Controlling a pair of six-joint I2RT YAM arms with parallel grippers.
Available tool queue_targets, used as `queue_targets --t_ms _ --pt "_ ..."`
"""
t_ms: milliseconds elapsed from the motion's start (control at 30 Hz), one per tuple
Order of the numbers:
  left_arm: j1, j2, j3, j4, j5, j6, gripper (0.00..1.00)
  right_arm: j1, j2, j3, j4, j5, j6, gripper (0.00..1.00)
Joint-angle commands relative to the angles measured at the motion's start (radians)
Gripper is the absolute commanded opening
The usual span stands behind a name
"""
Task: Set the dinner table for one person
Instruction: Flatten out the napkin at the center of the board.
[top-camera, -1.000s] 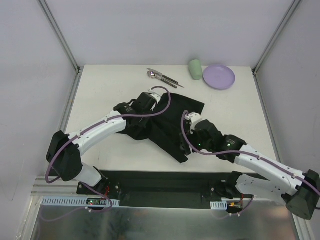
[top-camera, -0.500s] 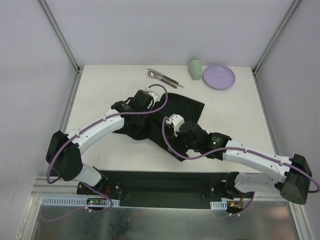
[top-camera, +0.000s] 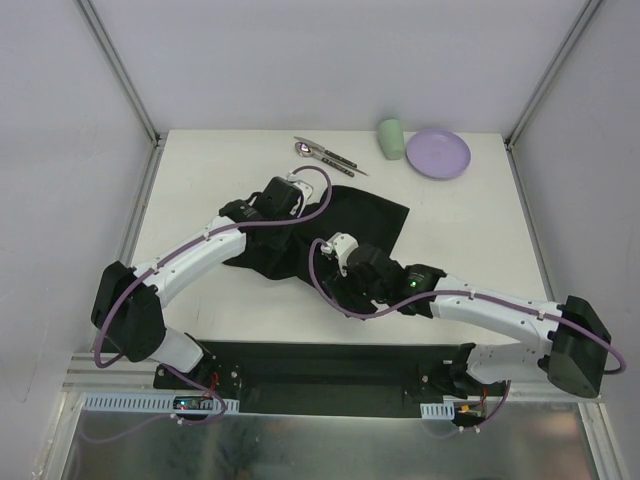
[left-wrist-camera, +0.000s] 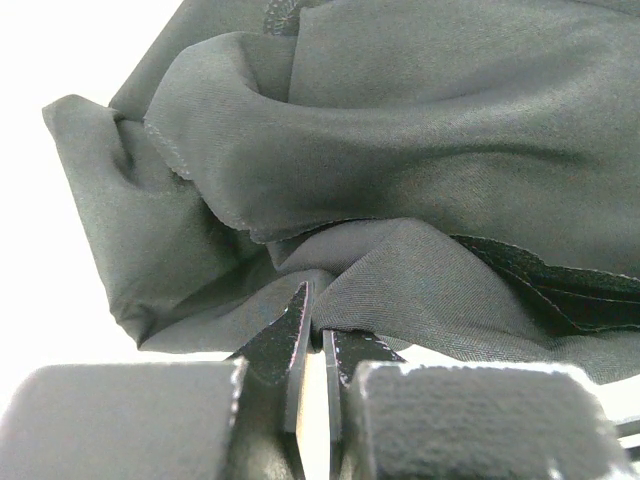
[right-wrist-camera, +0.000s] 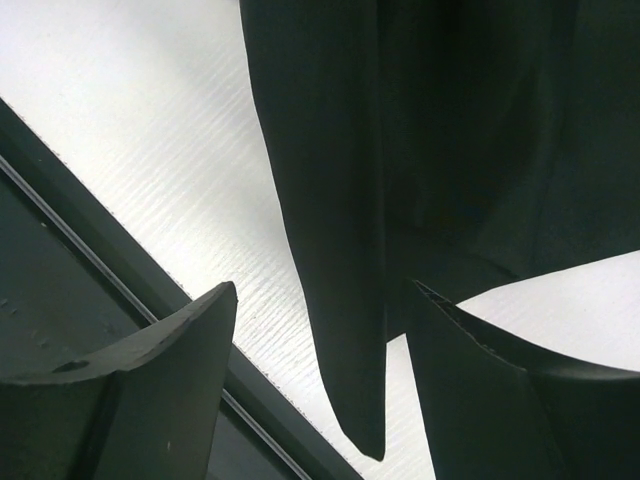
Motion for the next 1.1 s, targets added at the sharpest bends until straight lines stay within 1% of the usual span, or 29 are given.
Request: queue_targets --t_ms 0,67,133,167,300,400,533,600,633,667,733,767,800,833,867,933,967,1000,1067 --pt "0.017 -0.018 0.016 0.022 0.001 0.018 0.0 0.007 0.035 0.003 0.051 0.011 -0.02 0.7" --pt "0.02 -0.022 0.013 0.022 0.0 0.018 0.0 0.009 0.058 0.004 0.061 -0.001 -0.021 0.59" --pt "0.024 -0.027 0.008 0.022 0.0 0.018 0.0 0.007 0.081 0.01 0.061 -0.008 -0.017 0.18" --pt "0.027 -0.028 0.006 0.02 0.001 0.018 0.0 0.01 0.087 0.013 0.058 0.0 -0.009 0.01" --pt "0.03 -0.033 0.002 0.02 -0.005 0.018 0.0 0.021 0.081 0.027 0.038 0.035 0.003 0.01" --pt "0.032 -0.042 -0.003 0.022 -0.002 0.018 0.0 0.027 0.039 0.043 0.01 0.098 0.019 0.01" --pt "0.032 -0.051 -0.012 0.022 0.003 0.018 0.0 0.027 -0.01 0.085 -0.069 0.191 0.026 0.01" --pt "0.032 -0.048 -0.01 0.022 0.004 0.018 0.08 0.025 -0.036 0.108 -0.112 0.248 0.033 0.01" --pt "0.032 -0.044 -0.009 0.02 0.004 0.018 0.2 0.025 -0.045 0.113 -0.125 0.268 0.034 0.01" --pt "0.03 -0.042 -0.009 0.022 0.004 0.018 0.28 0.025 -0.054 0.119 -0.139 0.29 0.045 0.01" --pt "0.03 -0.041 -0.006 0.022 0.004 0.017 0.34 0.024 -0.085 0.125 -0.169 0.348 0.056 0.01" --pt "0.032 -0.041 -0.006 0.02 0.003 0.015 0.42 0.024 -0.096 0.127 -0.18 0.363 0.06 0.01" --pt "0.032 -0.039 -0.006 0.022 0.006 0.014 0.47 0.022 -0.111 0.13 -0.201 0.391 0.074 0.01" --pt "0.032 -0.038 -0.004 0.022 0.009 0.014 0.5 0.016 -0.114 0.133 -0.212 0.405 0.082 0.01" --pt "0.032 -0.036 -0.004 0.022 0.008 0.014 0.57 0.015 -0.119 0.135 -0.238 0.42 0.089 0.01" --pt "0.03 -0.036 -0.003 0.022 -0.009 0.015 0.66 0.004 -0.123 0.145 -0.266 0.462 0.103 0.01" --pt "0.032 -0.038 -0.003 0.022 -0.015 0.017 0.75 0.001 -0.125 0.147 -0.293 0.474 0.103 0.01" --pt "0.03 -0.042 -0.003 0.022 -0.02 0.018 0.77 -0.004 -0.126 0.15 -0.306 0.494 0.14 0.01" --pt "0.032 -0.047 -0.003 0.022 -0.023 0.018 0.8 -0.016 -0.136 0.153 -0.338 0.514 0.157 0.01"
